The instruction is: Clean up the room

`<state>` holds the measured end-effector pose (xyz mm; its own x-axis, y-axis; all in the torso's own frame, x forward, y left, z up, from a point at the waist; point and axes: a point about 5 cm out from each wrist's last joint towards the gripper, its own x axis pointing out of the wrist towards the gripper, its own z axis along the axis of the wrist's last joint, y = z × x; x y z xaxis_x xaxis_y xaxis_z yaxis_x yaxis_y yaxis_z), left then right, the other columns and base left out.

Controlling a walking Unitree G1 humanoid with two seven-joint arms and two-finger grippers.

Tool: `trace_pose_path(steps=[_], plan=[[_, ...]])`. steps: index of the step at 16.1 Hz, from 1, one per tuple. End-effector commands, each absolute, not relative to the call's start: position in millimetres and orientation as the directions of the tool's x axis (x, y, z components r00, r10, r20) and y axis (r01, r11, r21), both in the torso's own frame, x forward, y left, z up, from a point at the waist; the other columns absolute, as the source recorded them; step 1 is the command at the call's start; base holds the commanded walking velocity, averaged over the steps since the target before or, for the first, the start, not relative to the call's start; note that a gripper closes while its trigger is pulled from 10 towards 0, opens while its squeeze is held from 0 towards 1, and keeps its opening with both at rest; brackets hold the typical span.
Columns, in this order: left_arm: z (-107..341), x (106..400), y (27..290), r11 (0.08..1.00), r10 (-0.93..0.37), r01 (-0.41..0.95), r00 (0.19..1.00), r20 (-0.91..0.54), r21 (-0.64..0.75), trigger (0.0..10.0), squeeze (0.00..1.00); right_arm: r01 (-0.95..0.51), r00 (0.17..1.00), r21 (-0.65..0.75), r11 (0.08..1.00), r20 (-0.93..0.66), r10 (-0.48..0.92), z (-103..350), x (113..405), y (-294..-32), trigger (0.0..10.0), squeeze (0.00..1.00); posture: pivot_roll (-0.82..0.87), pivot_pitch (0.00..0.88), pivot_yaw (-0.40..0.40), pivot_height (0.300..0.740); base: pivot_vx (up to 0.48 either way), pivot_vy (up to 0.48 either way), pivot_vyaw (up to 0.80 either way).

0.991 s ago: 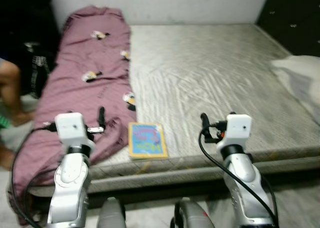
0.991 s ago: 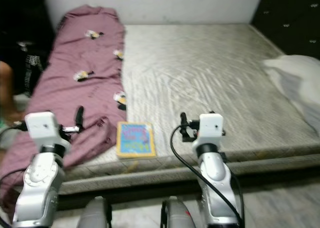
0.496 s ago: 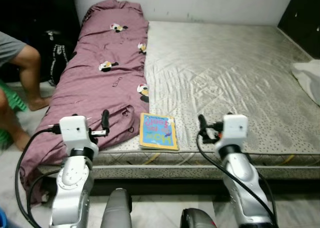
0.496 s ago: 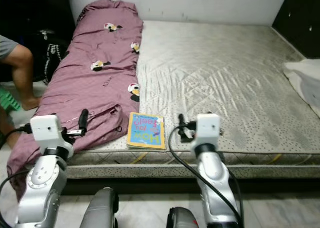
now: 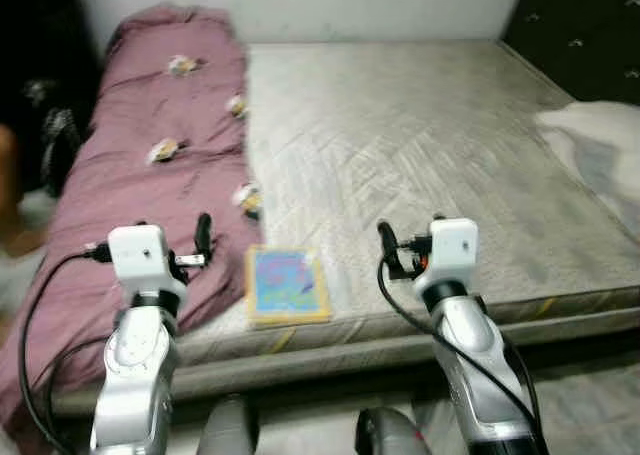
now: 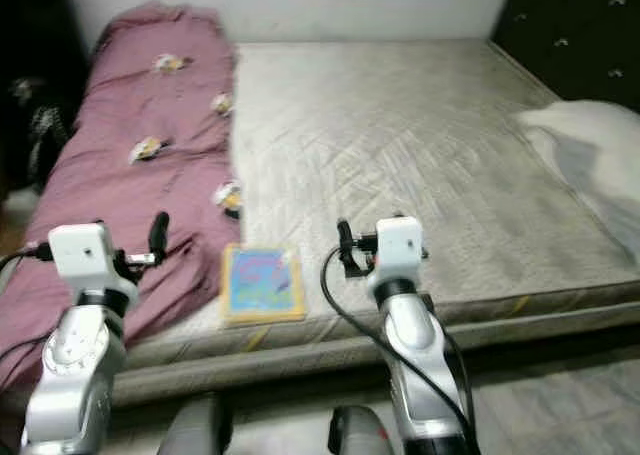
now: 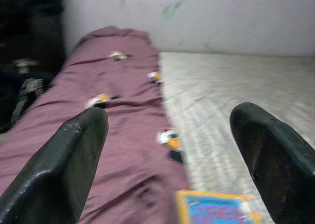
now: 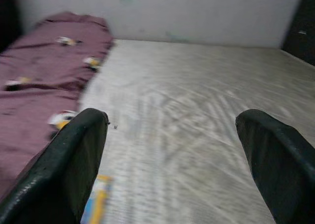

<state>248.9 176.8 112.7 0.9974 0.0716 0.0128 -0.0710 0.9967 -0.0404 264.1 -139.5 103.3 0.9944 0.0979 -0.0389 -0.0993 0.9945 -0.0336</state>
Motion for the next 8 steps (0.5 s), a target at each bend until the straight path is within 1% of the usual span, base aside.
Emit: trace_pose_path(steps=[1,3,4,5,7,8], plan=[[111.9,248.7,169.4,0.997,0.051,-0.051,0.999,0.004,-0.054,10.0,0.00,-0.080,0.996,-0.047,0.996,-0.050,0.078,102.3,263.5,-148.1,10.0,0.00,-0.03,0.000,-0.031,0.660,0.349,0.000,0.00],[109.8,249.1,170.0,0.997,0.063,-0.063,0.998,-0.009,-0.042,10.0,0.00,-0.102,0.994,-0.059,0.993,-0.052,0.099,101.8,263.3,-145.8,10.0,0.00,-0.03,0.000,-0.032,0.660,0.292,0.000,0.00],[108.8,250.8,170.8,0.996,0.087,-0.088,0.996,-0.018,-0.026,10.0,0.00,-0.122,0.992,-0.056,0.991,-0.039,0.120,103.5,263.6,-143.5,10.0,0.00,-0.02,0.000,-0.033,0.660,0.000,0.000,0.00],[109.0,251.2,170.2,0.996,0.082,-0.082,0.996,-0.018,-0.036,10.0,0.00,-0.120,0.992,-0.059,0.991,-0.040,0.117,103.9,263.8,-143.4,10.0,0.00,-0.02,0.000,-0.034,0.660,0.000,0.000,0.49],[109.5,251.7,169.2,0.996,0.081,-0.082,0.996,-0.022,-0.041,10.0,0.00,-0.117,0.992,-0.060,0.991,-0.043,0.115,103.8,264.3,-144.0,10.0,0.00,-0.02,0.000,-0.034,0.660,0.000,0.000,0.75],[110.1,251.7,168.1,0.996,0.074,-0.075,0.997,-0.023,-0.045,10.0,0.00,-0.118,0.992,-0.059,0.991,-0.043,0.115,103.9,265.1,-144.2,10.0,0.00,-0.02,0.000,-0.036,0.660,0.000,0.000,0.44]])
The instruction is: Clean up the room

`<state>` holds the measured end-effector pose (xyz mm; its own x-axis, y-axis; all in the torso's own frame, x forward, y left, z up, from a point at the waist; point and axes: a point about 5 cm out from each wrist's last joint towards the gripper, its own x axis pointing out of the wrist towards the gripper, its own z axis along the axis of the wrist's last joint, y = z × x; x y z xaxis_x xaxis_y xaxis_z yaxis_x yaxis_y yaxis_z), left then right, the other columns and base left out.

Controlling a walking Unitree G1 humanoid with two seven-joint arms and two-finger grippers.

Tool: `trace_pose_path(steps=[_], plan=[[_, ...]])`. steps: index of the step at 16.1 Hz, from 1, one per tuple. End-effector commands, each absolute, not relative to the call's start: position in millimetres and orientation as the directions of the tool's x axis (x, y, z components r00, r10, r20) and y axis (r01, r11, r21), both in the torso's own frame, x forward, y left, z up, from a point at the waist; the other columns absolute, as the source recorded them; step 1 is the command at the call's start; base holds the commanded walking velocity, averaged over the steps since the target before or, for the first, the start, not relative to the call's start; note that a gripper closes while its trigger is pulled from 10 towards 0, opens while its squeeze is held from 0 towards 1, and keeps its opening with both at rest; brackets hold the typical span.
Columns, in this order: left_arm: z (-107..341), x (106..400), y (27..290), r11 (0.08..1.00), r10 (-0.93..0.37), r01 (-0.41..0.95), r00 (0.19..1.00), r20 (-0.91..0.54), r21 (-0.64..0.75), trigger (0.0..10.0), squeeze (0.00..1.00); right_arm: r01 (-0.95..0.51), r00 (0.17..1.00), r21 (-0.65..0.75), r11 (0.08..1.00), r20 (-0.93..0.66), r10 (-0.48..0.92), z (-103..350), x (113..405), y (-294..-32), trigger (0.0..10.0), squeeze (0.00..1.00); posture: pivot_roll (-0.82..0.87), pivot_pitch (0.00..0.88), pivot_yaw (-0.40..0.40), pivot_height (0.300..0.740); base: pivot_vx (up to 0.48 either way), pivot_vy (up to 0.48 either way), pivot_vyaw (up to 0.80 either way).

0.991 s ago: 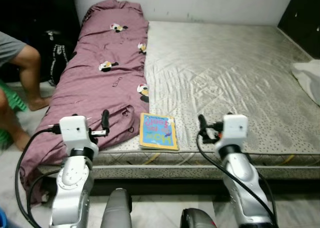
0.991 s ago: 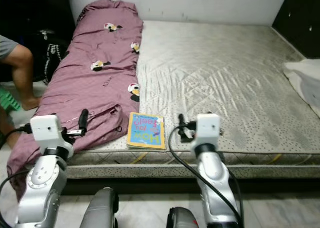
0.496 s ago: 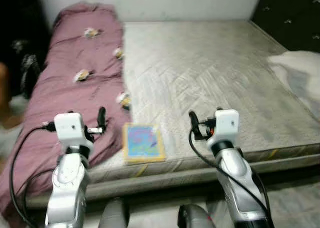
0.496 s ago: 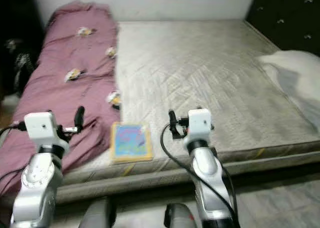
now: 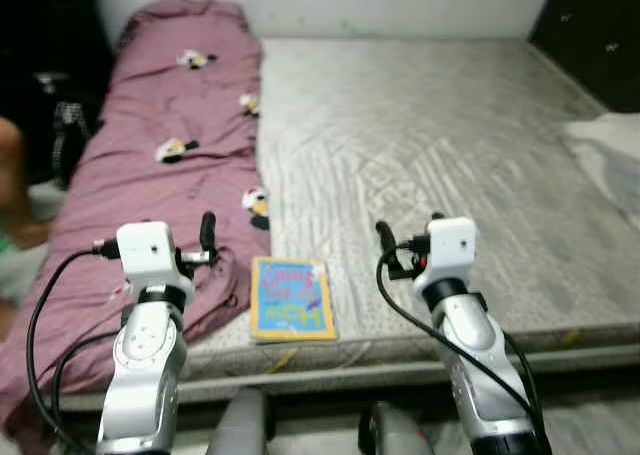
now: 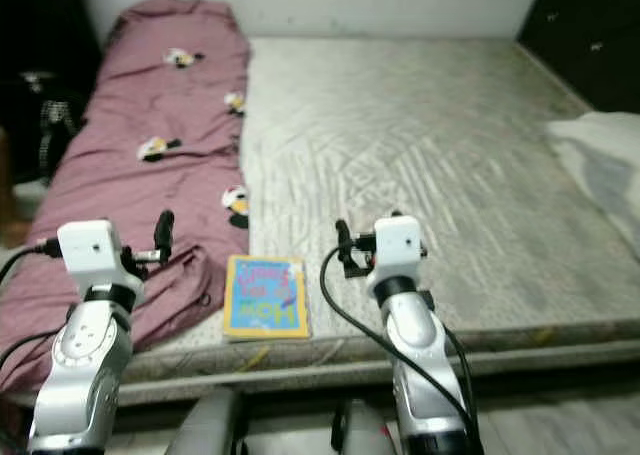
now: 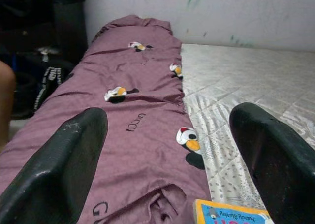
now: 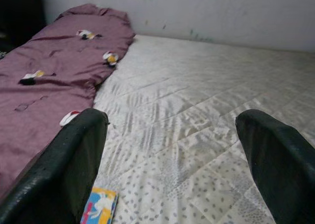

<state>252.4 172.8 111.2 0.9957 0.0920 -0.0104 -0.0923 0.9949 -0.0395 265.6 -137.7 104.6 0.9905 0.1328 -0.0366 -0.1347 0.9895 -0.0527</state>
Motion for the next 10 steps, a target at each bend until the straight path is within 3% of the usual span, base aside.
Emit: trace_pose_path(steps=[1,10], plan=[[110.5,251.1,167.5,0.996,0.067,-0.068,0.997,-0.023,-0.049,10.0,0.00,-0.118,0.992,-0.057,0.991,-0.044,0.116,103.8,265.3,-144.1,10.0,0.00,-0.02,0.000,-0.036,0.660,0.000,0.458,0.00],[108.2,250.6,166.1,0.997,0.068,-0.069,0.997,-0.037,-0.043,10.0,0.00,-0.133,0.990,-0.051,0.990,-0.058,0.130,100.9,268.1,-140.1,10.0,0.00,-0.01,0.000,-0.042,0.660,0.000,0.440,0.00]])
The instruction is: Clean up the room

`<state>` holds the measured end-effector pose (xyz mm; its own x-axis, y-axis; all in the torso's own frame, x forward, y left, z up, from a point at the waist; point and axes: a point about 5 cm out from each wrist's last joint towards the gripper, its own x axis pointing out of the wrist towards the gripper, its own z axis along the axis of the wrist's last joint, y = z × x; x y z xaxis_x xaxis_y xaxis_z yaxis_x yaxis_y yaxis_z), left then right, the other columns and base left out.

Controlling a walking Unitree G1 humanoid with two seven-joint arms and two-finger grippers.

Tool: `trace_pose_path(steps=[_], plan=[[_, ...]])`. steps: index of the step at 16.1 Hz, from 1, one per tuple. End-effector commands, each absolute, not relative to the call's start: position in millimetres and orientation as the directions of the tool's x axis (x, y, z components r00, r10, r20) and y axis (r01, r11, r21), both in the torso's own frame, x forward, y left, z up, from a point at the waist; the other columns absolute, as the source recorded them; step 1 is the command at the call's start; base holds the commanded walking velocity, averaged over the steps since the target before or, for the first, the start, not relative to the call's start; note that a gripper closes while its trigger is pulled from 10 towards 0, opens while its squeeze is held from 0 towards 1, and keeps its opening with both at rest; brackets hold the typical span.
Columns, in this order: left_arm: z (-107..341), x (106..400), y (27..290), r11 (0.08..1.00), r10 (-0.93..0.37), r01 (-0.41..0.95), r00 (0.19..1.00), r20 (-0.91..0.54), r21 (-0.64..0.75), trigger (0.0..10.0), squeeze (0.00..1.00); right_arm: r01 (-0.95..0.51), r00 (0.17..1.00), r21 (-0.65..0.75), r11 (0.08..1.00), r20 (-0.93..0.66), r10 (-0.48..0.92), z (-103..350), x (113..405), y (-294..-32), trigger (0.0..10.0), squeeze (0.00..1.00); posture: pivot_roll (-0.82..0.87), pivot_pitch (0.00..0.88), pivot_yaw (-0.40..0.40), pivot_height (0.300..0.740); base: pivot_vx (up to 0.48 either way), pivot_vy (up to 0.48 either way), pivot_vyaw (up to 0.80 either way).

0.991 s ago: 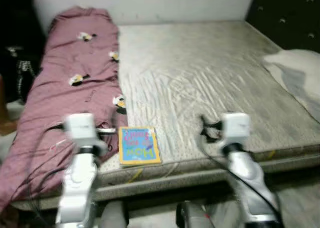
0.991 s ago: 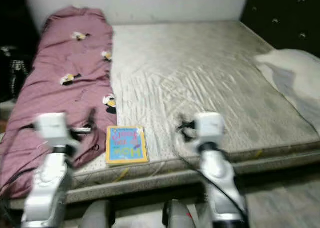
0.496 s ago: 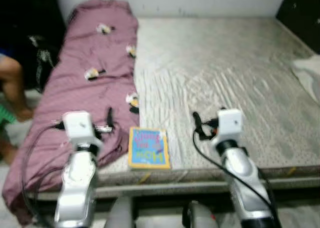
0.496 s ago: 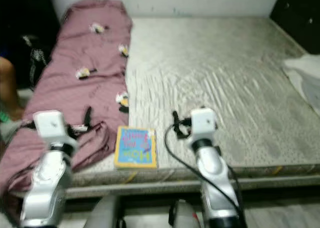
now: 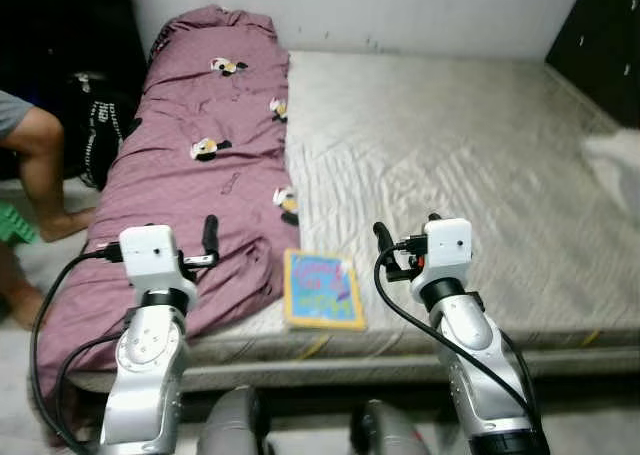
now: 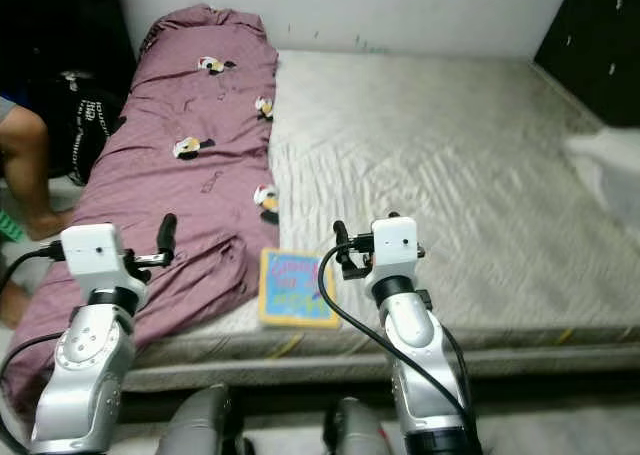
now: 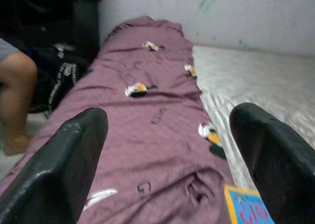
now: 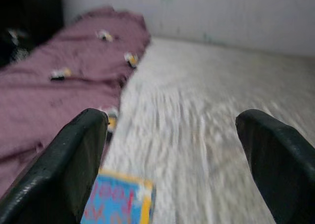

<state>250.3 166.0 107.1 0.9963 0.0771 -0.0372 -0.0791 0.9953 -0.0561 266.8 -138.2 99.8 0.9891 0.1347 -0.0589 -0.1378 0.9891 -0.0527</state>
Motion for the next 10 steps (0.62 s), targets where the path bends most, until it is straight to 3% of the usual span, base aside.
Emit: trace_pose_path(steps=[1,10], plan=[[108.2,250.4,166.1,0.996,0.072,-0.074,0.997,-0.035,-0.046,10.0,0.00,-0.131,0.990,-0.047,0.990,-0.061,0.128,100.3,267.9,-140.2,10.0,0.00,-0.01,0.000,-0.039,0.660,0.000,0.000,0.00],[104.7,250.8,166.4,0.997,0.076,-0.077,0.996,-0.042,-0.027,10.0,0.00,-0.127,0.990,-0.020,0.992,-0.058,0.126,101.2,270.1,-140.0,10.0,0.00,-0.02,0.000,-0.037,0.660,0.000,0.000,0.00]])
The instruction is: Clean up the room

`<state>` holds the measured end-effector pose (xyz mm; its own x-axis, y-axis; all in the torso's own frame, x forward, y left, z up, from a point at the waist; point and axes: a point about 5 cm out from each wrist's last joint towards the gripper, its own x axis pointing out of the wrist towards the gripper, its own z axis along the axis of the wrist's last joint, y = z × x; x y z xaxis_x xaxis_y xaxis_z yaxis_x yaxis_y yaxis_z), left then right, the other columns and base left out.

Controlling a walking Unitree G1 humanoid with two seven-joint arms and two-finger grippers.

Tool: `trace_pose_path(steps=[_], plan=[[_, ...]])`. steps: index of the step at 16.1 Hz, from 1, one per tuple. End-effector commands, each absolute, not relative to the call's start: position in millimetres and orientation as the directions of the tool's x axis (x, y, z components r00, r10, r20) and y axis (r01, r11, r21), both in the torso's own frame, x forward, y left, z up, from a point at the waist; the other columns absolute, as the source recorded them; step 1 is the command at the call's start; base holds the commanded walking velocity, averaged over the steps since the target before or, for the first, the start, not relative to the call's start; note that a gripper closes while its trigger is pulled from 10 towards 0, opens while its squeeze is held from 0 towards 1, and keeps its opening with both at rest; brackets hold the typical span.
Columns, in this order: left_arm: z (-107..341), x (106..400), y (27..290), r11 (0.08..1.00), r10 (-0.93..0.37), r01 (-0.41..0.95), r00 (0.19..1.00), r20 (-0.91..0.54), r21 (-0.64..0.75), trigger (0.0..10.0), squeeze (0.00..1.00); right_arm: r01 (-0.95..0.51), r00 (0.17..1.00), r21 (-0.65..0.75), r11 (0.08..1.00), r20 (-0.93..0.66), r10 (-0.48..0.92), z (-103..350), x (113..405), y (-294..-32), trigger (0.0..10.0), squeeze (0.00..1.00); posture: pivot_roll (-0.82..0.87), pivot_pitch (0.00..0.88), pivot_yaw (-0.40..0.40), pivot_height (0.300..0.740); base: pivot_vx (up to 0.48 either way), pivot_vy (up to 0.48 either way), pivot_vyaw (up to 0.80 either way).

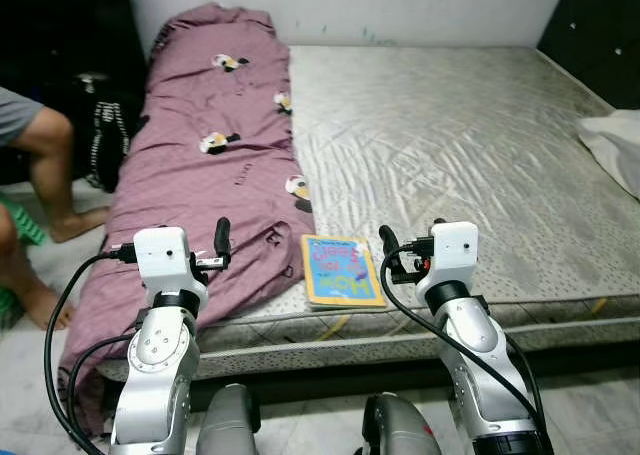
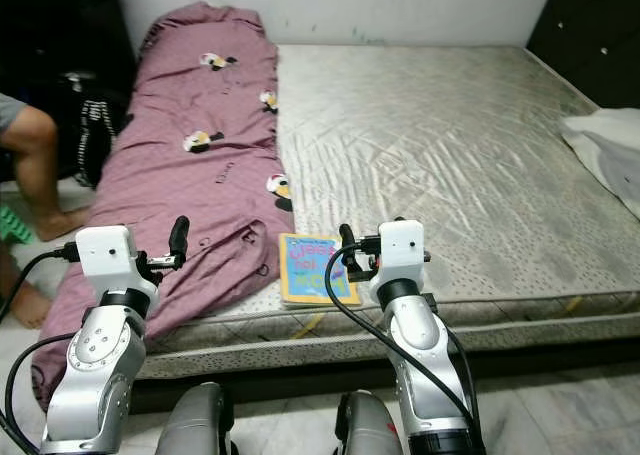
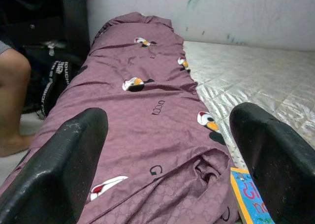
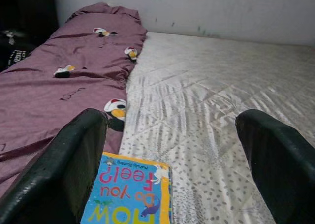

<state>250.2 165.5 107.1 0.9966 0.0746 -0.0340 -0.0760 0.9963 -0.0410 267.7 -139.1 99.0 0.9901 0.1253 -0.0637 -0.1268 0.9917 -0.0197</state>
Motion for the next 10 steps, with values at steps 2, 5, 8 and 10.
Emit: trace_pose_path(steps=[2,5,8,10], plan=[[103.7,251.0,165.4,0.997,0.072,-0.073,0.996,-0.044,-0.024,10.0,0.00,-0.131,0.990,-0.018,0.991,-0.056,0.130,101.2,270.2,-139.6,10.0,0.00,-0.02,0.000,-0.036,0.641,0.000,0.000,0.00],[104.4,252.5,163.6,0.997,0.068,-0.069,0.997,-0.041,-0.025,10.0,0.00,-0.134,0.990,-0.017,0.991,-0.056,0.133,101.3,271.3,-139.8,10.0,0.00,-0.02,0.000,-0.034,0.606,0.000,0.000,0.00],[101.9,251.9,161.2,0.997,0.069,-0.070,0.996,-0.054,-0.023,10.0,0.00,-0.131,0.990,-0.025,0.991,-0.055,0.129,101.6,270.6,-141.2,10.0,0.00,-0.02,0.000,-0.033,0.583,0.000,0.000,0.00],[98.3,250.0,160.5,0.996,0.062,-0.066,0.996,-0.066,-0.055,10.0,0.00,-0.124,0.990,-0.019,0.992,-0.076,0.122,95.4,269.1,-142.7,10.0,0.00,-0.02,0.000,-0.017,0.583,0.000,0.000,0.00]])
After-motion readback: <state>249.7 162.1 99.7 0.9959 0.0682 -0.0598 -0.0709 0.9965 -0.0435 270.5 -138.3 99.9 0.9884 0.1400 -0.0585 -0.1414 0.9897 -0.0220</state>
